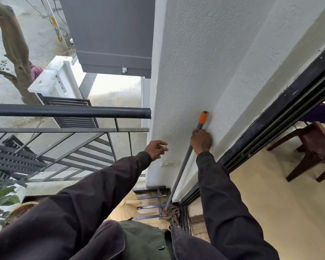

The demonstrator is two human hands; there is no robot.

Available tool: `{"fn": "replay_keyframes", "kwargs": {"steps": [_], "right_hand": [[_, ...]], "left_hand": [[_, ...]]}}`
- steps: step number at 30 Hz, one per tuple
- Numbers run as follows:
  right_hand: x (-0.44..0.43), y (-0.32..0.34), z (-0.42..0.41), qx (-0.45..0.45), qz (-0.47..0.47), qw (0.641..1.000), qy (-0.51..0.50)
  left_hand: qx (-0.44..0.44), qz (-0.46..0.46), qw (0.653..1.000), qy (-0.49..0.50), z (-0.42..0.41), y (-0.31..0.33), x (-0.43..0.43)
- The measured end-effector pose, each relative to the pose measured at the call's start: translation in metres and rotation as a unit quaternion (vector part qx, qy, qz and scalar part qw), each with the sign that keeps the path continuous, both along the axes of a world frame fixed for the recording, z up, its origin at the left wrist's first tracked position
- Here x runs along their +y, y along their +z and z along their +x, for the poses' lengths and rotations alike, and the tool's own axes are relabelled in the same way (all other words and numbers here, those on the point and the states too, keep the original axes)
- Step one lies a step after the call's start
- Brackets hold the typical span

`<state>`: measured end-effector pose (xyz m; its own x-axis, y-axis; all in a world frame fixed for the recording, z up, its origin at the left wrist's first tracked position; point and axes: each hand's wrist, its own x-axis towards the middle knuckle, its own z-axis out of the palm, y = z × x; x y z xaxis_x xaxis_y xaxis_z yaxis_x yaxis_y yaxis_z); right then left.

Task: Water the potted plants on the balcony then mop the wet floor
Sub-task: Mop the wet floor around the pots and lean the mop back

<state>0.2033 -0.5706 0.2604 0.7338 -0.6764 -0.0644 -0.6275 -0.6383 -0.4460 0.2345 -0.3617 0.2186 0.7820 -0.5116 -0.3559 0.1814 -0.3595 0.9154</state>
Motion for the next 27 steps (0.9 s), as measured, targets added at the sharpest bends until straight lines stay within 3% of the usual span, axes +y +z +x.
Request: {"fn": "replay_keyframes", "kwargs": {"steps": [6, 18, 27], "right_hand": [[0.005, -0.003, 0.0, -0.034, 0.058, 0.998, -0.01], [0.013, -0.006, 0.004, -0.019, 0.031, 0.999, 0.008], [0.014, -0.008, 0.007, -0.058, 0.042, 0.997, -0.003]], "left_hand": [[0.005, -0.003, 1.0, -0.002, 0.0, 0.001, 0.003], [0.003, 0.009, 1.0, -0.004, 0.004, -0.002, 0.013], [0.006, 0.008, 1.0, 0.006, 0.005, -0.003, 0.017]]}}
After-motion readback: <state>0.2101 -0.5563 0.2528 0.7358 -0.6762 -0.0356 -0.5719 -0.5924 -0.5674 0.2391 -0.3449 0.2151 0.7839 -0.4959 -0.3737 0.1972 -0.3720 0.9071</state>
